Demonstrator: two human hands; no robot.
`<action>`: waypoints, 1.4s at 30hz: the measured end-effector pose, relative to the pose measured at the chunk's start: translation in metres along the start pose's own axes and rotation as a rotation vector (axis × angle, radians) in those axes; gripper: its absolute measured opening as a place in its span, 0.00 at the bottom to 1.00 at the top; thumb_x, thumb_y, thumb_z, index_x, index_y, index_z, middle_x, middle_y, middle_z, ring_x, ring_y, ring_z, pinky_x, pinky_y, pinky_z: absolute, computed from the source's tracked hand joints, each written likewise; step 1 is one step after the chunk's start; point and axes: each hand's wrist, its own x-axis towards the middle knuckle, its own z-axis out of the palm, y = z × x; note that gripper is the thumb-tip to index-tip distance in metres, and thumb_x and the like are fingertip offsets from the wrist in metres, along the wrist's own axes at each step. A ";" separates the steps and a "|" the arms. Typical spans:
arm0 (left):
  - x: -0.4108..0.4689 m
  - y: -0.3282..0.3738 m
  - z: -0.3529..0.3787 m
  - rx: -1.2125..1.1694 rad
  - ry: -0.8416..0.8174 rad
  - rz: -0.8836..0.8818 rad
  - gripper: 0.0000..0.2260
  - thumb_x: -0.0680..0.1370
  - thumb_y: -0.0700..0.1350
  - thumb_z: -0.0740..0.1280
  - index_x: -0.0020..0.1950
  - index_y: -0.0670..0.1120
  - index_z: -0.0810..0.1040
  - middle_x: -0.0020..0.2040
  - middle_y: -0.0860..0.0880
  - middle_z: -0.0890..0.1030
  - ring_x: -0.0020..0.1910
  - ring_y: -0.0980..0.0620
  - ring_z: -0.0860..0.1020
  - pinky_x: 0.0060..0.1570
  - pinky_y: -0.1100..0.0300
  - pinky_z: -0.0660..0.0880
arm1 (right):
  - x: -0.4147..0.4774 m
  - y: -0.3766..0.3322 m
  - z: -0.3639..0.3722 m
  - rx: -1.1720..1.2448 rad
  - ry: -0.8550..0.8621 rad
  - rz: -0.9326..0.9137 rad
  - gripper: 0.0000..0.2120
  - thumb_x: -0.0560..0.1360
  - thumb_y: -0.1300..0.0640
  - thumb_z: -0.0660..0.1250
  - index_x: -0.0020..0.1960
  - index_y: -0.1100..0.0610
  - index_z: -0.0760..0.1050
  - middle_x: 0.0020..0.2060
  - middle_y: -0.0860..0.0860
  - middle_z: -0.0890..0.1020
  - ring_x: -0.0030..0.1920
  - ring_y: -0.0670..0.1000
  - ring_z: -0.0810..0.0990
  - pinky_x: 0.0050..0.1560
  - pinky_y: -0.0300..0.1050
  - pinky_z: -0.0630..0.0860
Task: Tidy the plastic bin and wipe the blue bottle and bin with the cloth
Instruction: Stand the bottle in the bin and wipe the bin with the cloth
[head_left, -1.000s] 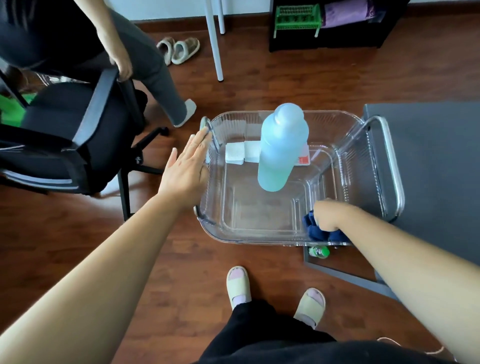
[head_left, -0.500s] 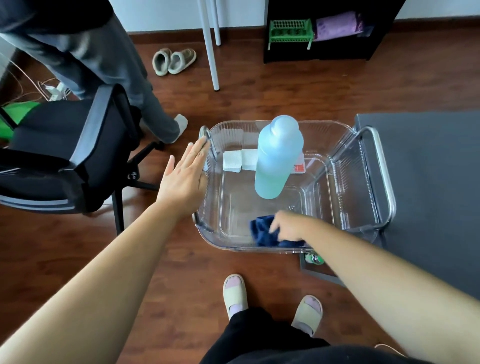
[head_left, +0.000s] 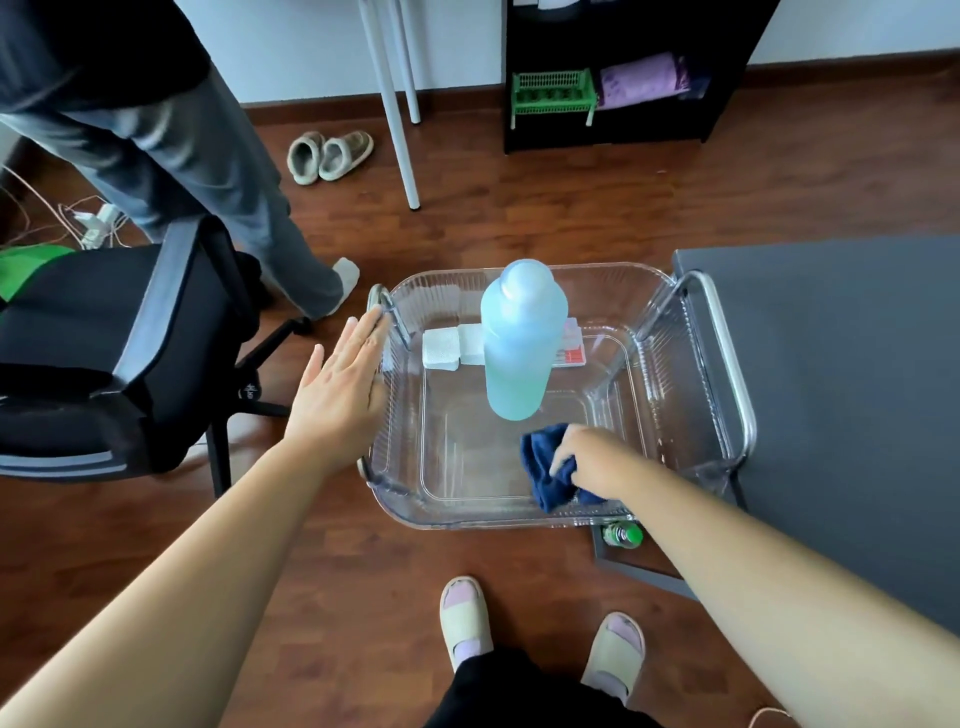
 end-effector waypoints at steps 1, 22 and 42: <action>-0.001 0.000 -0.001 0.014 -0.009 -0.001 0.30 0.77 0.39 0.54 0.78 0.53 0.50 0.78 0.58 0.48 0.77 0.56 0.45 0.74 0.49 0.43 | -0.005 0.006 -0.001 -0.030 -0.029 0.006 0.14 0.72 0.67 0.63 0.53 0.56 0.81 0.51 0.59 0.77 0.44 0.59 0.77 0.41 0.42 0.70; 0.043 0.120 0.029 -0.519 0.163 -0.167 0.35 0.56 0.57 0.77 0.58 0.54 0.67 0.49 0.55 0.73 0.57 0.43 0.72 0.56 0.42 0.73 | -0.017 0.043 -0.010 -0.133 0.151 -0.011 0.23 0.72 0.73 0.60 0.60 0.53 0.79 0.59 0.52 0.73 0.52 0.56 0.76 0.46 0.46 0.77; -0.014 0.047 -0.003 -0.230 0.185 -0.143 0.44 0.54 0.66 0.76 0.65 0.53 0.66 0.59 0.54 0.76 0.58 0.53 0.69 0.67 0.44 0.65 | -0.010 0.006 0.006 -0.166 0.150 -0.035 0.18 0.74 0.70 0.59 0.58 0.56 0.77 0.58 0.54 0.74 0.51 0.58 0.79 0.51 0.51 0.77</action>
